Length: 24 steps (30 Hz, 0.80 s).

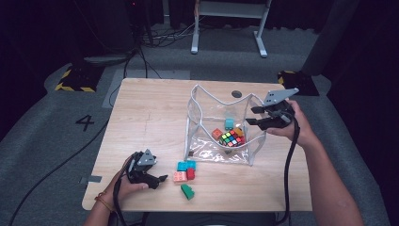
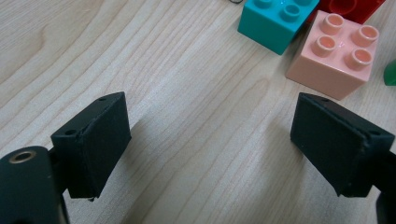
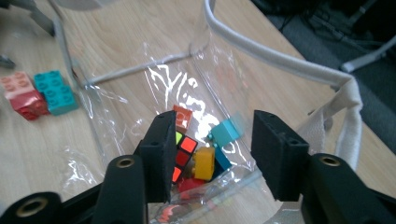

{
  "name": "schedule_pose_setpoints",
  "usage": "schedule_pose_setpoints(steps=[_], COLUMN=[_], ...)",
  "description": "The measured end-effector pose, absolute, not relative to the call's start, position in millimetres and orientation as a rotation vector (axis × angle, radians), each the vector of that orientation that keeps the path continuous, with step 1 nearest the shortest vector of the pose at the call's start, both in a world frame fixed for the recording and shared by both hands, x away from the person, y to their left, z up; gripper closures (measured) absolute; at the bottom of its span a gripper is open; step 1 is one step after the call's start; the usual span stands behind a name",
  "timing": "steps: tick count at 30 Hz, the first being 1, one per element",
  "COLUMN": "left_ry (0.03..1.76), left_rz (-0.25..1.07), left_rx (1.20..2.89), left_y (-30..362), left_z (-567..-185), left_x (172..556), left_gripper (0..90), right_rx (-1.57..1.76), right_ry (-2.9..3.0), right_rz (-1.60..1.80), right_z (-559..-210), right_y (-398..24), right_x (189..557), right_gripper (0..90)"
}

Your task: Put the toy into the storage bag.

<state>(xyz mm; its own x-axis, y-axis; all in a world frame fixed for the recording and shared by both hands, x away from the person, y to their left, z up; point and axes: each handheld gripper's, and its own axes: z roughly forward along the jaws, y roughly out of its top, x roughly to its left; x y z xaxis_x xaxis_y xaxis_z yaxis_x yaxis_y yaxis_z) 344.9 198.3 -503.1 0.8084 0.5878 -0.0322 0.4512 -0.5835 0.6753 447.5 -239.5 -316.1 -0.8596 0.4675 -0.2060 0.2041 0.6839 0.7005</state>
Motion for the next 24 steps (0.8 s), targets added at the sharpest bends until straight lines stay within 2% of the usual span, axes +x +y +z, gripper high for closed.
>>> schedule_pose_setpoints(steps=[8,17,24], left_ry=[0.761,0.761,0.761], left_rz=[0.253,0.254,0.253], left_rx=[2.291,2.292,2.292], left_y=[198,198,198], left_z=[-503,-503,-503], left_x=[345,345,345], left_gripper=[12.2,12.2,12.2], right_rx=[0.575,0.618,0.626], right_ry=[2.405,2.299,2.292], right_rz=[1.157,1.275,1.273], right_z=[-312,-313,-334], right_y=[-263,-292,-308], right_x=[422,391,368], right_gripper=[30.3,28.0,28.0])
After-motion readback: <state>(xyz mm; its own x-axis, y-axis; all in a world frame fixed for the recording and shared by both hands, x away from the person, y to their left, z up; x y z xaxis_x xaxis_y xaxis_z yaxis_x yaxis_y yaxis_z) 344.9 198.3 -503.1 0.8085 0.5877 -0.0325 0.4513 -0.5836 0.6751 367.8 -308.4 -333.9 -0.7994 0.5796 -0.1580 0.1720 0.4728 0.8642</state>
